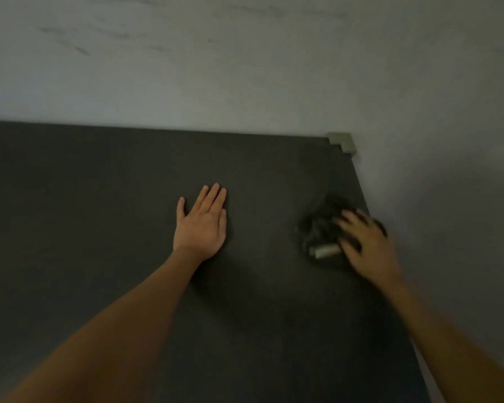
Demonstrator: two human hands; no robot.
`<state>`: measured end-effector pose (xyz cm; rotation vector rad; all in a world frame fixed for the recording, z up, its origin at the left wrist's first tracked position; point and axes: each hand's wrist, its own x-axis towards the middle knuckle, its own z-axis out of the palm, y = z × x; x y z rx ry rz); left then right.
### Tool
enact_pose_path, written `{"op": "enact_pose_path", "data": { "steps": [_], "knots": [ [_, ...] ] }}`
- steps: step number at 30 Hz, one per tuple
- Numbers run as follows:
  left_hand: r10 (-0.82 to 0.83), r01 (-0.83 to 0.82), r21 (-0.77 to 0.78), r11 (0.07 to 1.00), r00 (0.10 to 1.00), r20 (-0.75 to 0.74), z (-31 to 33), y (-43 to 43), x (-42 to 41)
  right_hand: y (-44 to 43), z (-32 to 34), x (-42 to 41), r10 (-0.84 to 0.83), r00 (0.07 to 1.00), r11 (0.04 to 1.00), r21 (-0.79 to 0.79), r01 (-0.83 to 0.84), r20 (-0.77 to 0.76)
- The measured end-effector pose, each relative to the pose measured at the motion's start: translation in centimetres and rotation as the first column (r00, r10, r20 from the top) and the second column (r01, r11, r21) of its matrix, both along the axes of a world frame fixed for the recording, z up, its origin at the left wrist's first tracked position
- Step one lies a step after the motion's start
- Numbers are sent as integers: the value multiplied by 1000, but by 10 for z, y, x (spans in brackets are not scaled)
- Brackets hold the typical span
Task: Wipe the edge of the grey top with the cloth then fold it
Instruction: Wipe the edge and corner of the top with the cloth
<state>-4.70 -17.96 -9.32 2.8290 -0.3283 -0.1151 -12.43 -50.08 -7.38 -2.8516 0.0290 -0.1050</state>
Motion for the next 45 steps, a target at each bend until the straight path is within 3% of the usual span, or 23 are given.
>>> {"op": "enact_pose_path", "data": {
  "steps": [2,3,5,7,9,11,14,18,21,24,25,27,29,32,37,41,45],
  "knots": [
    [-8,8,2,1000,1000,15,-1,-1,12,26,3,65,-174,984,985,-3,174,-34],
    [-15,15,2,1000,1000,18,-1,-2,19,49,2,86,-171,985,985,-17,171,-36],
    [-21,21,0,1000,1000,20,-1,-1,31,88,-7,89,54,999,998,-31,-54,-6],
    [-33,33,7,999,999,13,0,0,44,94,-12,46,330,944,943,-39,-330,-2],
    [-28,28,16,999,1000,7,0,1,52,67,-12,3,450,893,892,-42,-450,-4],
    [-27,27,15,1000,1000,3,1,1,60,28,-7,8,367,930,930,-13,-367,18],
    [-24,24,1,1000,1000,20,2,0,60,9,-2,84,13,1000,1000,23,-12,-19],
    [-18,19,-5,1000,998,60,0,1,58,66,-1,181,-91,996,995,-37,91,-11],
    [-9,10,-16,1000,998,66,-1,2,59,106,-4,164,152,988,985,-74,-154,-30],
    [-4,5,-23,1000,998,67,-1,1,57,89,-4,77,326,945,943,-66,-326,-14],
    [-1,2,-17,1000,998,64,-1,-1,58,74,-4,52,270,963,960,-77,-269,4],
    [-1,1,0,1000,998,58,-2,-1,59,41,-5,35,-20,1000,997,-72,21,8],
    [-6,6,4,1000,999,51,-3,-1,60,20,-4,58,-312,946,949,-63,308,-88],
    [-4,4,-1,1000,998,61,-2,-2,59,6,2,118,-479,866,871,44,489,-146],
    [-6,6,4,1000,997,76,-3,-1,58,-1,0,149,-590,788,789,83,609,-174],
    [-12,13,-4,1000,998,69,-3,-5,53,2,-2,88,-628,766,762,93,641,-134],
    [10,-10,-5,1000,997,71,-2,0,58,17,-6,10,-627,778,778,4,628,-50]
  ]
}}
